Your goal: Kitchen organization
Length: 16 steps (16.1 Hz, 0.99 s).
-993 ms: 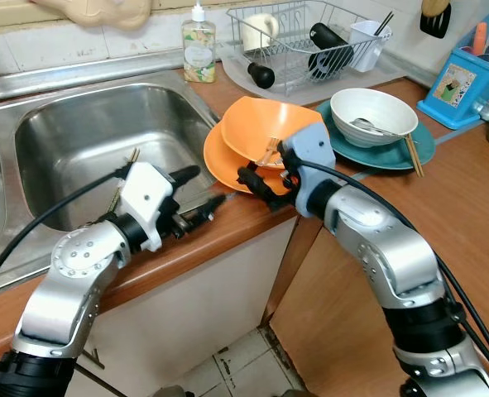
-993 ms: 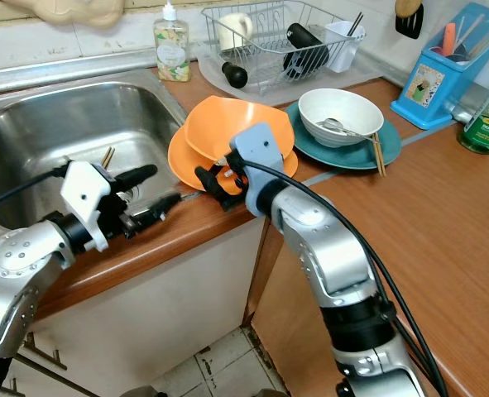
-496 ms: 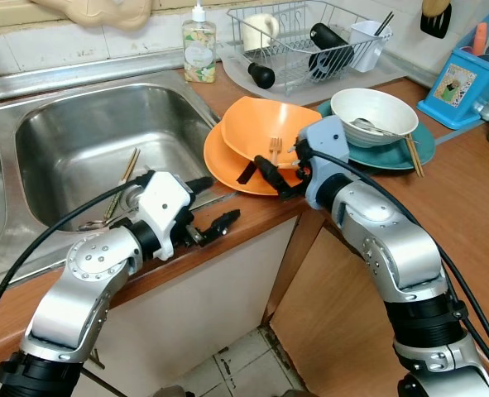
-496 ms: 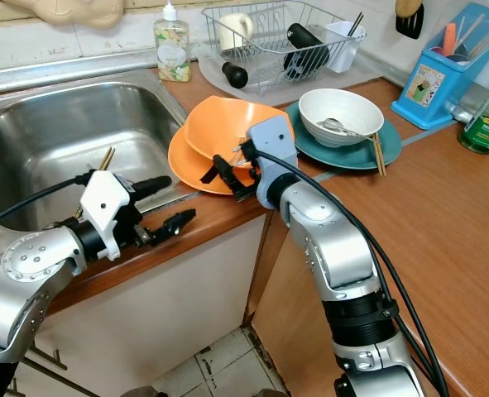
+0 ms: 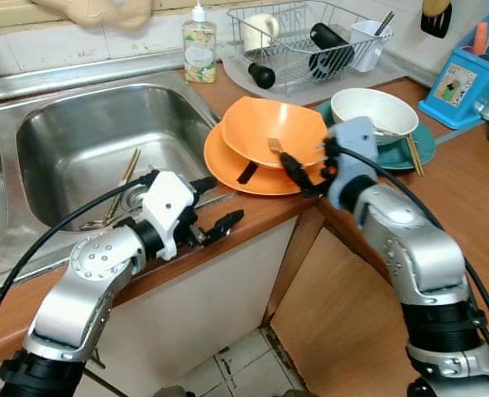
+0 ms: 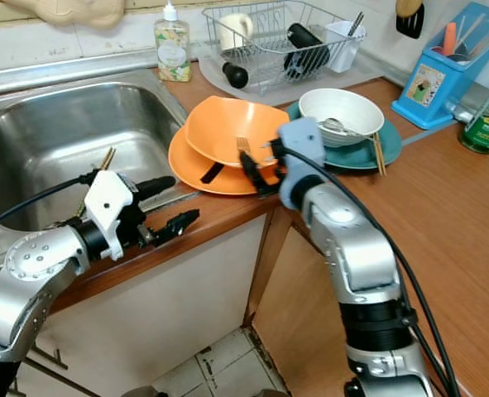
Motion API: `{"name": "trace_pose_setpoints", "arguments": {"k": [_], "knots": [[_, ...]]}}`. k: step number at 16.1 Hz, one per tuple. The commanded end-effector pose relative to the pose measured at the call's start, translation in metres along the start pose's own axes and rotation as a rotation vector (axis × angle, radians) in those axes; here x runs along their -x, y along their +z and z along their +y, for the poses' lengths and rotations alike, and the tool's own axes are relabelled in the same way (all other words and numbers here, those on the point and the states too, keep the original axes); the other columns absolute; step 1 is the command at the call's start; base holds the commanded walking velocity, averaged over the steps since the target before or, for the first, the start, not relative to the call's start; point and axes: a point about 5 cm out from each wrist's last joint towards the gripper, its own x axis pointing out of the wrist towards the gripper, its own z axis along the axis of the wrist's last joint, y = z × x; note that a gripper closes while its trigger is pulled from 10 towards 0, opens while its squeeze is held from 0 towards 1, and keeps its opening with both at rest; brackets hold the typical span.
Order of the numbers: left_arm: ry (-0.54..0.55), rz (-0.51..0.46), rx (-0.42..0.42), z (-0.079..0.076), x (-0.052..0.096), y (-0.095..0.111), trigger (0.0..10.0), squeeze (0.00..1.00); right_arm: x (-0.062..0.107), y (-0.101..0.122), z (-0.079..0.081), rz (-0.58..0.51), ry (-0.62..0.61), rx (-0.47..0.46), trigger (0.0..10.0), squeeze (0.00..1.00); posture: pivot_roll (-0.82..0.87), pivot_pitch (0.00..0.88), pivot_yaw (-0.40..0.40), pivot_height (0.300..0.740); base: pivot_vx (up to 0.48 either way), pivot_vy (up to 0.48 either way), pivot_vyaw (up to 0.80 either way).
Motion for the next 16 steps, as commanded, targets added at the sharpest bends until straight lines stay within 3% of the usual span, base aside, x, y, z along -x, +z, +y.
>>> {"name": "trace_pose_setpoints", "arguments": {"k": [1, 16], "knots": [[-0.023, -0.010, -0.012, -0.0037, -0.0031, 0.0054, 10.0, 0.34, 0.0027, 0.0036, -0.0008, -0.019, 0.010, -0.019, 0.0, 0.00, -0.12, 0.000, -0.020, 0.740, 0.000, 0.000, 0.00], [-0.064, -0.022, 0.014, -0.0119, -0.0074, 0.0108, 10.0, 0.33, 0.0032, -0.0048, 0.0004, -0.013, 0.036, -0.095, 0.0, 0.00, -0.12, 0.000, -0.019, 0.740, 0.000, 0.000, 0.00]]}}
